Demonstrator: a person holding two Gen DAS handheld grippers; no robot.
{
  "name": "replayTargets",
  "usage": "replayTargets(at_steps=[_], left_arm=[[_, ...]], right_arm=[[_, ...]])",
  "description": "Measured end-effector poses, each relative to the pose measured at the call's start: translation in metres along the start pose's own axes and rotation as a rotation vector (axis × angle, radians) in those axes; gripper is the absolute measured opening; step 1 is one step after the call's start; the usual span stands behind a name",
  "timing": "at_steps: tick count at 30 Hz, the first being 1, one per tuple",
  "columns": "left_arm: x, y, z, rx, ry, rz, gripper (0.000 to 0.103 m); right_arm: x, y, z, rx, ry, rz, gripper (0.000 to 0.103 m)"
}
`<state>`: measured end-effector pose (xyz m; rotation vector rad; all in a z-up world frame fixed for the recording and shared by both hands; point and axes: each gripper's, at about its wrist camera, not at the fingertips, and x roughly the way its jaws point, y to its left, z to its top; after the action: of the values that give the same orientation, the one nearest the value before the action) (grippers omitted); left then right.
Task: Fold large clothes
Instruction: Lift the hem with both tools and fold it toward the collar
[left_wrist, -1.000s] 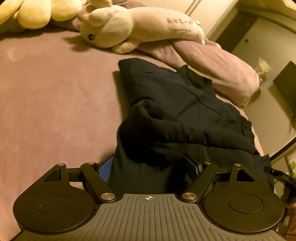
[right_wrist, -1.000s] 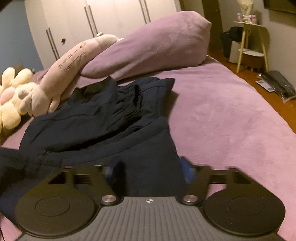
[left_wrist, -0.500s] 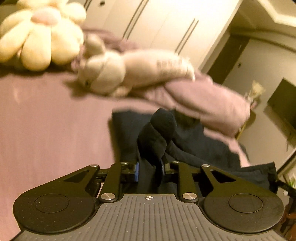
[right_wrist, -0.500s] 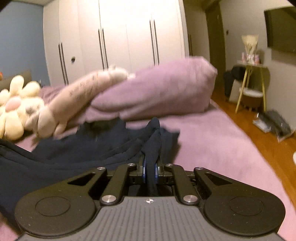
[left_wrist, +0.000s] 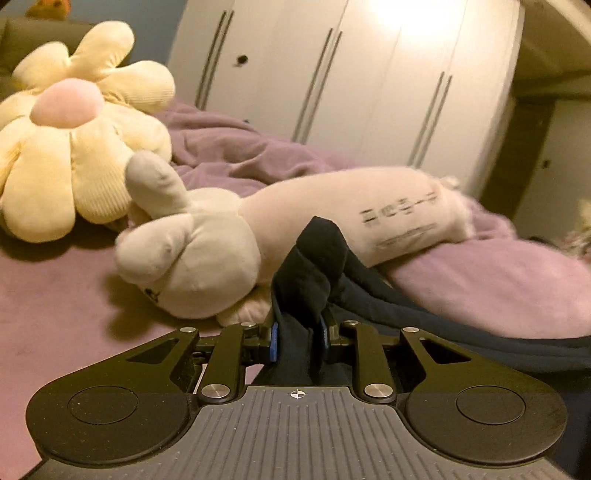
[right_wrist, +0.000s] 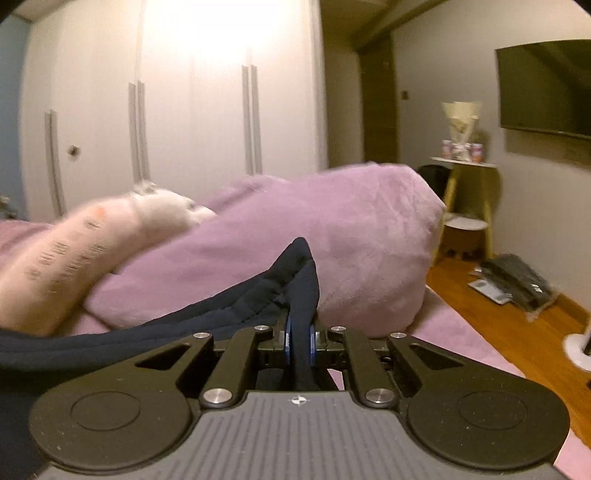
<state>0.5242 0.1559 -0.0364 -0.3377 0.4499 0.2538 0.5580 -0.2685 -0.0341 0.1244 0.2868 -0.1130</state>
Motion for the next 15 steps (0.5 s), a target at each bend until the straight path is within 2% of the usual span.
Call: replayTargets(at_steps=[4,6,8,11,15], left_arm=[[0.049,-0.019,-0.045,0.064,-0.03,0.106,0.027],[0.065,-0.02,-0.068,0.101,-0.04,0.124,0.03],[0.083,-0.014,-0.083,0.079,-0.011,0.118,0.034],[0.096,-0.004,-0.088,0.024,0.022,0.102,0.041],[0.098,0.005,-0.084,-0.024,0.076,0.103,0.058]], right_arm=[[0.043,0.015,-0.05,-0.069,0.02,-0.098,0.009],[0.059,0.011,-0.07,-0.063,0.05,-0.1,0.009],[0.073,0.004,-0.086,-0.036,0.082,-0.102,0.011],[0.093,-0.002,-0.094,-0.008,0.156,-0.104,0.014],[0.096,-0.004,-0.09,-0.001,0.201,-0.085,0.016]])
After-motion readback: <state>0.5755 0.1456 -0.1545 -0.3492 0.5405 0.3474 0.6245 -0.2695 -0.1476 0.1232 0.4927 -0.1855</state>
